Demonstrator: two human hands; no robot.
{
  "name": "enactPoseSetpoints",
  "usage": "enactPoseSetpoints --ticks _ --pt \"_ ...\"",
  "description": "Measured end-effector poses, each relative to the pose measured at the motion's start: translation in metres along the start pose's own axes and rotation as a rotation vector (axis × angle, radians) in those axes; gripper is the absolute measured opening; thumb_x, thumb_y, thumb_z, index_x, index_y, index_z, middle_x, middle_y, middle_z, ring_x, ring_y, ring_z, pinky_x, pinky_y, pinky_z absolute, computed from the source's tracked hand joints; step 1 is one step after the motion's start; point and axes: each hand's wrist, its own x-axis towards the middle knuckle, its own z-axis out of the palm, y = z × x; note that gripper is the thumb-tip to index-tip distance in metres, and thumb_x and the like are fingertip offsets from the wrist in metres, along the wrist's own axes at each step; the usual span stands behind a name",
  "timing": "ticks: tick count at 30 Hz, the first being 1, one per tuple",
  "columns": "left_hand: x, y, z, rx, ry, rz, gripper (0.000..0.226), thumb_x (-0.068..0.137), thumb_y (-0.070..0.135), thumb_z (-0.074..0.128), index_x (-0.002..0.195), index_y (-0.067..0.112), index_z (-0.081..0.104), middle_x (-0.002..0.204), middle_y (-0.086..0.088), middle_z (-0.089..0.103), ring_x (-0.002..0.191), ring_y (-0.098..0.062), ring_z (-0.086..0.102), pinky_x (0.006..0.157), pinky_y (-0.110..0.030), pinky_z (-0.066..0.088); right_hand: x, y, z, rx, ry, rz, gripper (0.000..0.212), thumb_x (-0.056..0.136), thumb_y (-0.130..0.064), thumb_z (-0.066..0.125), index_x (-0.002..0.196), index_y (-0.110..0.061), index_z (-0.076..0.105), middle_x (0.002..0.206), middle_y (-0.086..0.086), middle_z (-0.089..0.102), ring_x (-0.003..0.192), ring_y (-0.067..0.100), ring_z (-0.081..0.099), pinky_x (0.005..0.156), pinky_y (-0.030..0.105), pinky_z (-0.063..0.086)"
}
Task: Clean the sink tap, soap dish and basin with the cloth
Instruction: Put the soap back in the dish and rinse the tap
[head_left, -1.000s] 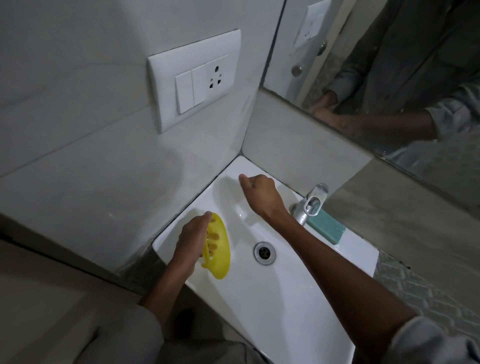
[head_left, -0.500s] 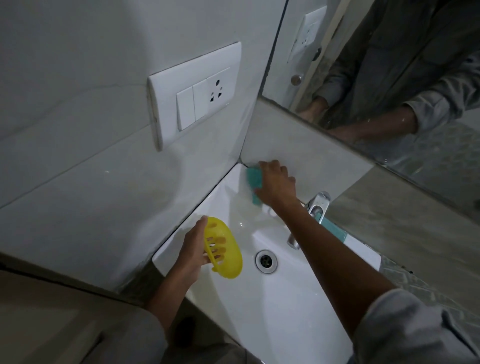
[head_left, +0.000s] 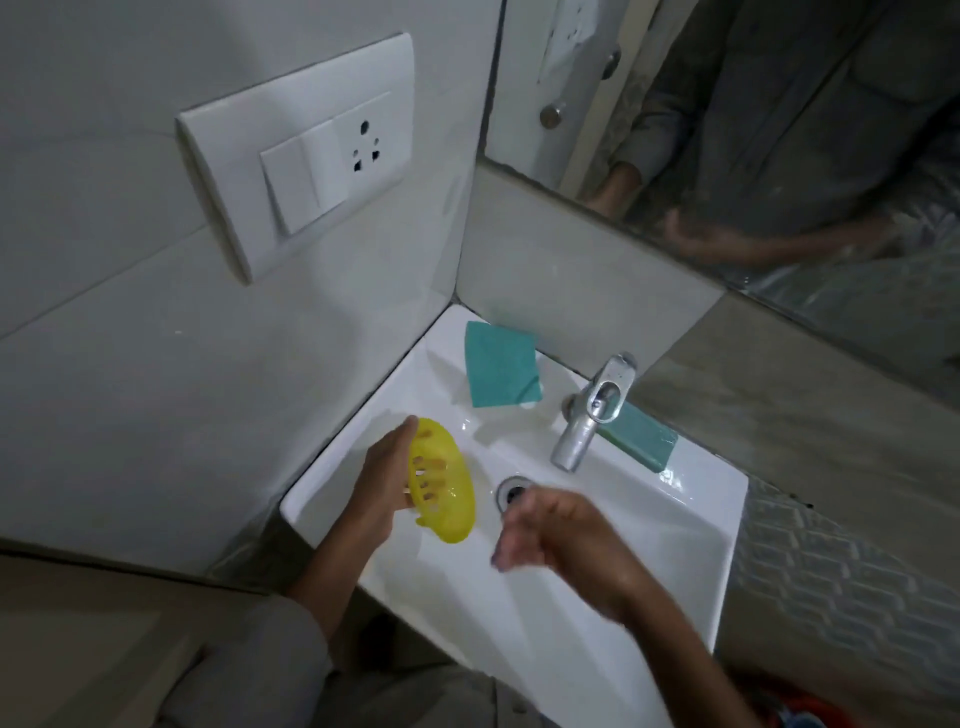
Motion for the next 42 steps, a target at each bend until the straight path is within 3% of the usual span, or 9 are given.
enactPoseSetpoints --ticks 1,3,7,11,16,19,26,37,42 --pt "-0.002 -0.001 0.003 0.202 0.038 0.104 0.043 0.082 0.060 0.054 0.105 0.025 0.065 0.097 -0.005 0.071 0.091 -0.030 0.067 0.080 -0.042 0.056 -0.012 0.028 0.015 0.009 -0.117 0.120 0.014 0.094 -0.011 0.054 0.098 -0.007 0.067 0.100 0.011 0.068 0.086 0.020 0.065 0.089 0.044 0.051" --pt "-0.009 -0.002 0.015 0.601 0.092 0.291 0.037 0.085 0.059 0.052 0.106 0.030 0.064 0.106 0.001 0.070 0.102 -0.026 0.063 0.088 -0.035 0.049 -0.029 0.070 0.032 -0.302 -0.086 0.218 0.023 0.087 -0.023 0.064 0.109 -0.025 0.065 0.118 -0.003 0.062 0.108 0.016 0.057 0.099 0.033 0.041" --pt "-0.028 0.001 0.029 0.736 0.094 0.465 0.042 0.079 0.067 0.048 0.109 0.040 0.060 0.103 0.003 0.069 0.099 -0.023 0.062 0.079 -0.031 0.046 -0.039 0.091 0.003 -0.136 0.385 0.144 0.024 0.080 -0.021 0.074 0.096 -0.036 0.065 0.093 -0.014 0.066 0.084 0.001 0.063 0.073 0.020 0.051" --pt "-0.040 -0.001 0.047 0.970 0.220 0.924 0.046 0.080 0.055 0.059 0.118 0.027 0.062 0.093 -0.005 0.071 0.086 -0.030 0.065 0.076 -0.037 0.053 -0.041 0.096 -0.031 -0.100 0.668 0.139 0.022 0.079 -0.013 0.075 0.096 -0.025 0.068 0.096 -0.009 0.068 0.081 0.004 0.061 0.074 0.023 0.051" --pt "-0.037 -0.012 0.055 0.981 0.263 0.861 0.047 0.079 0.042 0.073 0.117 0.017 0.065 0.088 -0.014 0.073 0.082 -0.038 0.066 0.076 -0.040 0.053 -0.022 0.098 -0.065 -0.326 0.878 0.123 0.028 0.076 -0.019 0.077 0.103 -0.016 0.068 0.104 0.002 0.069 0.097 0.021 0.063 0.085 0.027 0.045" --pt "-0.042 -0.010 0.060 0.959 0.251 0.882 0.045 0.080 0.045 0.070 0.117 0.020 0.063 0.090 -0.011 0.073 0.084 -0.036 0.066 0.079 -0.041 0.053 -0.001 0.098 -0.094 -0.370 0.763 0.162 0.035 0.077 -0.019 0.075 0.111 -0.014 0.068 0.108 0.007 0.068 0.100 0.027 0.062 0.085 0.032 0.048" --pt "-0.039 -0.009 0.053 0.704 0.185 0.652 0.033 0.087 0.047 0.060 0.116 0.031 0.060 0.097 -0.005 0.070 0.094 -0.032 0.063 0.080 -0.039 0.052 0.038 0.093 -0.127 -0.556 0.384 0.239 0.046 0.077 -0.042 0.070 0.120 -0.026 0.062 0.117 0.005 0.067 0.104 0.026 0.062 0.083 0.031 0.050" --pt "-0.035 -0.015 0.049 0.610 0.133 0.566 0.036 0.083 0.057 0.055 0.110 0.035 0.062 0.095 0.003 0.065 0.091 -0.024 0.059 0.075 -0.033 0.045 0.052 0.096 -0.128 -0.631 0.308 0.234 0.051 0.070 -0.039 0.074 0.118 -0.023 0.063 0.112 0.004 0.069 0.098 0.027 0.066 0.078 0.030 0.051" --pt "-0.034 -0.014 0.050 0.475 0.109 0.490 0.015 0.089 0.047 0.057 0.101 0.038 0.060 0.098 0.003 0.065 0.096 -0.025 0.061 0.079 -0.034 0.045 0.056 0.097 -0.126 -0.621 0.288 0.226 0.057 0.067 -0.028 0.077 0.121 -0.018 0.061 0.115 0.006 0.067 0.098 0.025 0.065 0.076 0.027 0.050"
